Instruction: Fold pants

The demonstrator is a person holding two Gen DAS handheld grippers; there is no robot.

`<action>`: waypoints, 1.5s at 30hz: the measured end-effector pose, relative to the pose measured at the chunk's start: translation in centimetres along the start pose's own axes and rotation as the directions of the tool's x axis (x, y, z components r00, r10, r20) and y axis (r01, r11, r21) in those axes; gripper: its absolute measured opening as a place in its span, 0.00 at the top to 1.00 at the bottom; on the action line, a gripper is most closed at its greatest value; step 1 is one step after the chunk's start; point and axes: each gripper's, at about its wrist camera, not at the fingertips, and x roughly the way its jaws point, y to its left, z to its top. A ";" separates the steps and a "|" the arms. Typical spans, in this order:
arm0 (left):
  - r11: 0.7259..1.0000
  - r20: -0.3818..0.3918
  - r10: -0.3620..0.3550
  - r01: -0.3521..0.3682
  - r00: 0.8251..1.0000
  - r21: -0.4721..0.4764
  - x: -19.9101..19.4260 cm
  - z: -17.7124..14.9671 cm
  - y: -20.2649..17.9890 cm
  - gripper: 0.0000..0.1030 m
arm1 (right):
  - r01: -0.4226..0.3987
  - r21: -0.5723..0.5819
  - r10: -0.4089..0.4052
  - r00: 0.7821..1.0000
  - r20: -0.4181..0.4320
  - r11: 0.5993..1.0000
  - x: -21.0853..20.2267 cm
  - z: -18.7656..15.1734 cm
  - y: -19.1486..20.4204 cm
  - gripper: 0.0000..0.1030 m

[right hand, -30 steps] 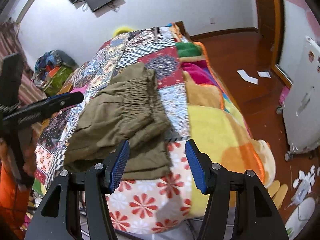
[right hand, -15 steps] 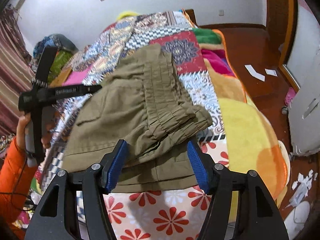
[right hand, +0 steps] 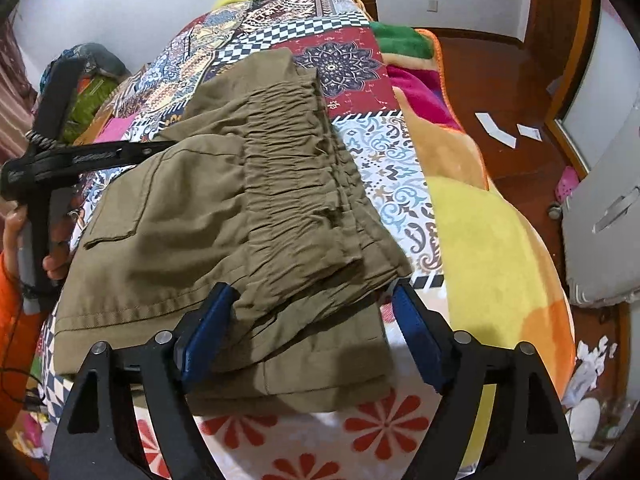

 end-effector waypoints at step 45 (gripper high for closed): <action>0.995 0.067 0.068 -0.062 0.995 -0.083 -15.4 -18.3 -0.8 0.88 | 0.082 -0.131 -0.067 0.991 0.118 0.988 -5.0 -1.7 3.1 0.26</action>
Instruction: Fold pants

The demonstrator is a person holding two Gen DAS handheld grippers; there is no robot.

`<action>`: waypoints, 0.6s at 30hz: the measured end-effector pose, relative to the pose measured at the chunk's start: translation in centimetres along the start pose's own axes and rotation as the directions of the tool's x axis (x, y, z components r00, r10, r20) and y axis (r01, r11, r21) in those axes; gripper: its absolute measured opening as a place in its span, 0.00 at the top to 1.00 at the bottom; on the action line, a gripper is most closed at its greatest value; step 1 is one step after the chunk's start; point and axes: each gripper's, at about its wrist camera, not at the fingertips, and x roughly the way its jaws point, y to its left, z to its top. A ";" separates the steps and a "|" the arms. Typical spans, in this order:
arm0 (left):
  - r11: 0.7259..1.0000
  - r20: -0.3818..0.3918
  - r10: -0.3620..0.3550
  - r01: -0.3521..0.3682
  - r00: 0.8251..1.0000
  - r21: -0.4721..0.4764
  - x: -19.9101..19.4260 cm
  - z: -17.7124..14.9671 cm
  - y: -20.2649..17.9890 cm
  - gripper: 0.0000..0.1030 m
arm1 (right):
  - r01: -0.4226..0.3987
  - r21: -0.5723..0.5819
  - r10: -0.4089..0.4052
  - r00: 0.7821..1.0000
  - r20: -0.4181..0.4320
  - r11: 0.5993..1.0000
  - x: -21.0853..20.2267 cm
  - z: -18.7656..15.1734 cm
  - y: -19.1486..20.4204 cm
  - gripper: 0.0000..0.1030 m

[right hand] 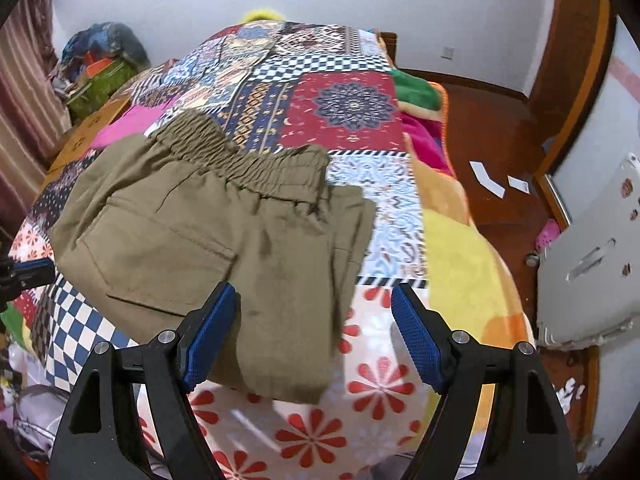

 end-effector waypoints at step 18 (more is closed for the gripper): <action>0.998 0.037 -0.056 0.054 0.998 0.043 2.6 4.9 -0.4 0.88 | -0.203 -0.310 0.224 0.974 0.031 0.929 1.9 10.0 10.4 0.37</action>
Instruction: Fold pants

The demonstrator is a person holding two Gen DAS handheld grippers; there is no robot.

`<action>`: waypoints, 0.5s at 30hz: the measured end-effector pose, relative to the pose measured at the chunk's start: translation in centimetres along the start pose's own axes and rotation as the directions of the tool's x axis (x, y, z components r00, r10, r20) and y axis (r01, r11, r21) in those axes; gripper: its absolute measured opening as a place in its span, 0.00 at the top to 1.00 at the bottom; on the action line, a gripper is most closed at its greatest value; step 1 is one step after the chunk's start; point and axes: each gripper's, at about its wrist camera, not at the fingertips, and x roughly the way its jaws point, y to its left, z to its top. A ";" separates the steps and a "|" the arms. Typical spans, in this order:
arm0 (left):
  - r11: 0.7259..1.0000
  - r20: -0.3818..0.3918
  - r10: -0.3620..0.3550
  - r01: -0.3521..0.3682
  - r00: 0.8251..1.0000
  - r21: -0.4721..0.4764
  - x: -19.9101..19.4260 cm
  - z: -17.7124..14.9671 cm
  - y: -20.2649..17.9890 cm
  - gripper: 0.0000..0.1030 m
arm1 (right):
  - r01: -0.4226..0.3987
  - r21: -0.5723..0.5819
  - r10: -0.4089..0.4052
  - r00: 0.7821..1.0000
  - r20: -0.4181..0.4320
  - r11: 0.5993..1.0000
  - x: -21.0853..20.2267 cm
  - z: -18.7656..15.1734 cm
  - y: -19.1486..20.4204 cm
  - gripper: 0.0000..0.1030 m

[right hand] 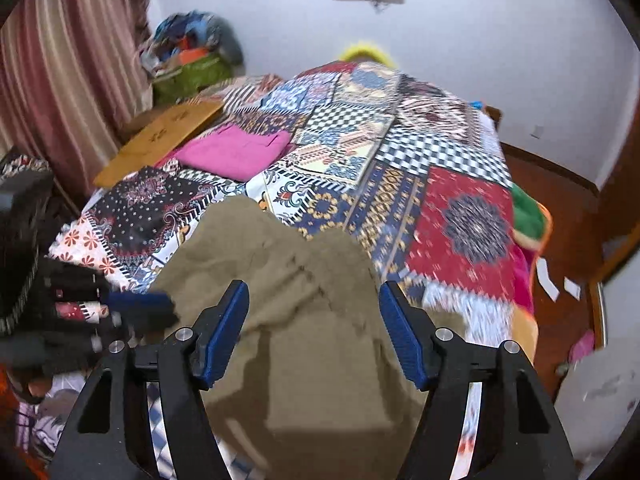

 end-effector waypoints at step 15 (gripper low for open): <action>0.996 0.025 0.008 -0.005 1.000 -0.084 1.0 -1.4 2.9 0.54 | -0.136 -0.047 0.125 0.973 -0.193 0.990 7.5 1.7 -1.8 0.56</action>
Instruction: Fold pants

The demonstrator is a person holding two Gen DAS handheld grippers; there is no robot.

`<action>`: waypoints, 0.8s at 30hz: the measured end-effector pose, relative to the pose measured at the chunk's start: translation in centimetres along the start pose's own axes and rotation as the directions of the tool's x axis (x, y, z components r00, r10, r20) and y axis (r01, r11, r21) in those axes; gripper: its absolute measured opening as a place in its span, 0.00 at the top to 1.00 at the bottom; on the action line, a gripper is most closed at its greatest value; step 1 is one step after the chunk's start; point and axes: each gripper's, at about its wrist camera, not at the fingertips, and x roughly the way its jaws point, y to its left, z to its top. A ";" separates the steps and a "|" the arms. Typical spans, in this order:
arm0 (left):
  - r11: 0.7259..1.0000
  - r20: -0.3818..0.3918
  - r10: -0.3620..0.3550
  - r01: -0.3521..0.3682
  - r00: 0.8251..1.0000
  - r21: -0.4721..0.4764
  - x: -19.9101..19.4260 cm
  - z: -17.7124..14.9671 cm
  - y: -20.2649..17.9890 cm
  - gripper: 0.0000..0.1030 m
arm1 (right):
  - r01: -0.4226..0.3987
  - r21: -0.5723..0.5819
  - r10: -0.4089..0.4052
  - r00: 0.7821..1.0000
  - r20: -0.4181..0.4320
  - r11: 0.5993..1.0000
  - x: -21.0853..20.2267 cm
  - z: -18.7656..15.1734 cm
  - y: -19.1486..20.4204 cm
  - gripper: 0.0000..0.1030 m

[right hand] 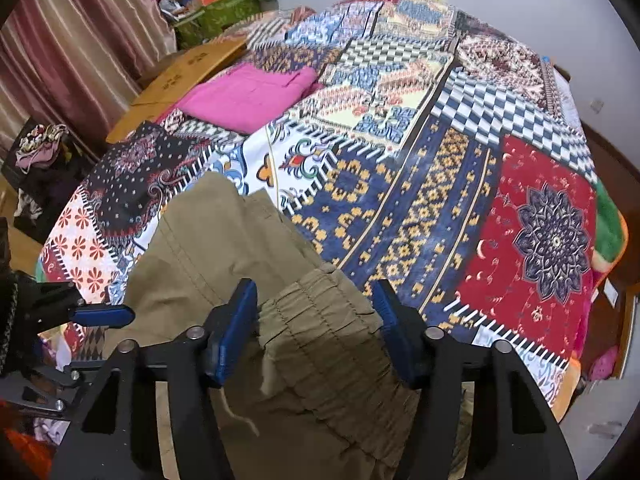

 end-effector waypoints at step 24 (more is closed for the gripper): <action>0.989 0.044 0.097 -0.091 0.994 -0.119 -3.7 0.2 2.7 0.56 | 0.044 0.013 -0.045 0.990 0.133 0.999 -5.2 0.4 0.9 0.82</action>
